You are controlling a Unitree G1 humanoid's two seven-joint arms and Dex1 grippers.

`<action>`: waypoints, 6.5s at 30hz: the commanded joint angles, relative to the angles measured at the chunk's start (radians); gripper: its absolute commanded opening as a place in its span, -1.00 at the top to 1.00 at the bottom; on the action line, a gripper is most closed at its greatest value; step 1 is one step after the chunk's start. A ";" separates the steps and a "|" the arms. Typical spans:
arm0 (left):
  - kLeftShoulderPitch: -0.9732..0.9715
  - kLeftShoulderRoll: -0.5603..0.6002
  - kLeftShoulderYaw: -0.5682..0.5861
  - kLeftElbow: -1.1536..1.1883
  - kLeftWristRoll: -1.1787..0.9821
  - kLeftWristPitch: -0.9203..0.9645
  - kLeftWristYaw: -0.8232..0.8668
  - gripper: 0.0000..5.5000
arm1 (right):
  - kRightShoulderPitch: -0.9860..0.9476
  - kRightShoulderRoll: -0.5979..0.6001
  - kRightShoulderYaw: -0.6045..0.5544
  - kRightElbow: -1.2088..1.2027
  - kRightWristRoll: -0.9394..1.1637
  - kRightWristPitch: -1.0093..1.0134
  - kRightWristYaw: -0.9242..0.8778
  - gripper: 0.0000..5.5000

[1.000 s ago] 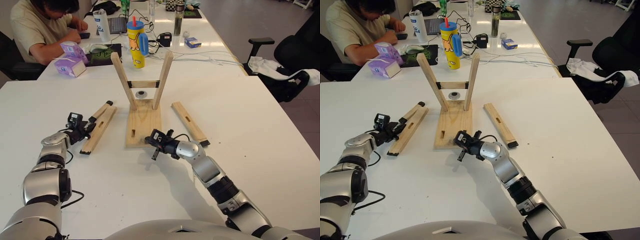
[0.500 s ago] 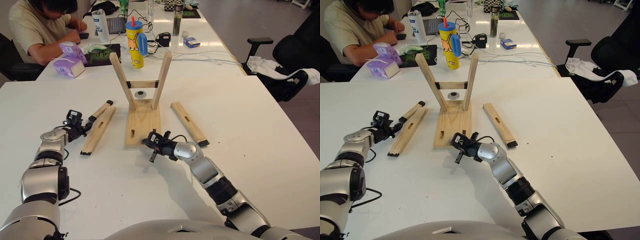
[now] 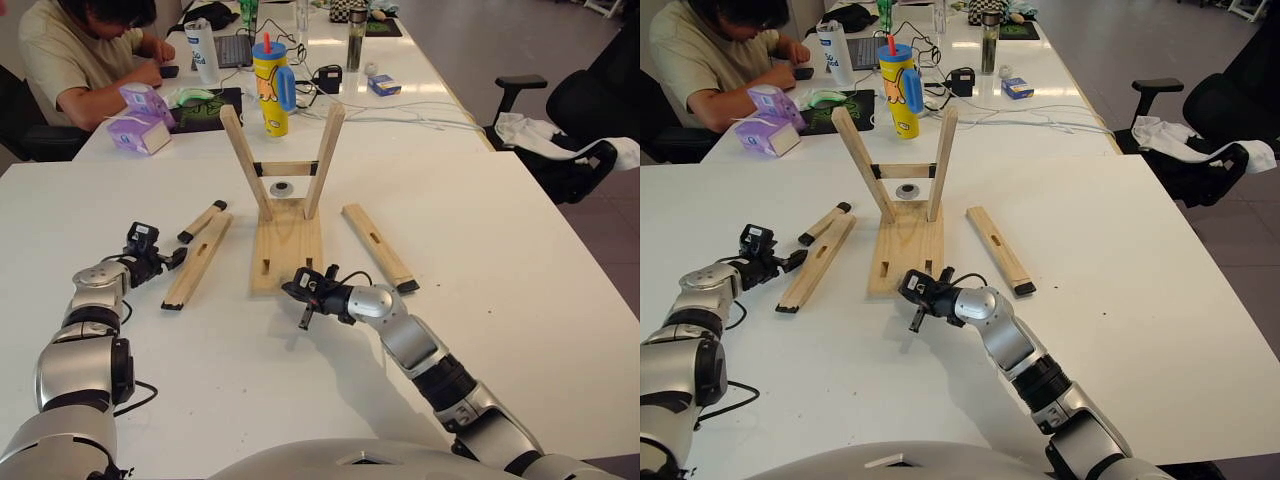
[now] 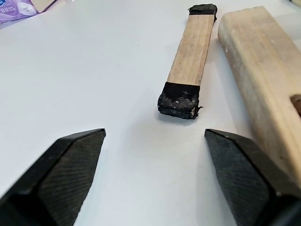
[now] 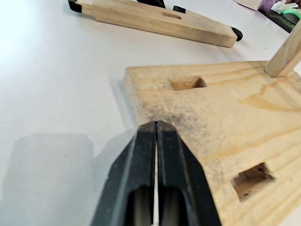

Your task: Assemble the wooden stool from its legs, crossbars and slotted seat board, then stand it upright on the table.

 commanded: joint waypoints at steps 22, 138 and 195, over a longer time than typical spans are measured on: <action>-0.073 -0.072 0.056 0.011 -0.024 -0.072 0.053 -0.42 | 0.018 -0.001 0.026 0.002 -0.018 0.015 -0.014 1.00; 0.004 -0.035 0.127 0.027 -0.043 -0.044 0.168 0.14 | -0.072 -0.006 0.017 0.115 -0.021 -0.070 0.034 1.00; 0.115 -0.242 0.134 -0.055 -0.084 -0.265 0.098 0.14 | -0.039 0.010 0.013 0.105 -0.021 -0.076 0.010 1.00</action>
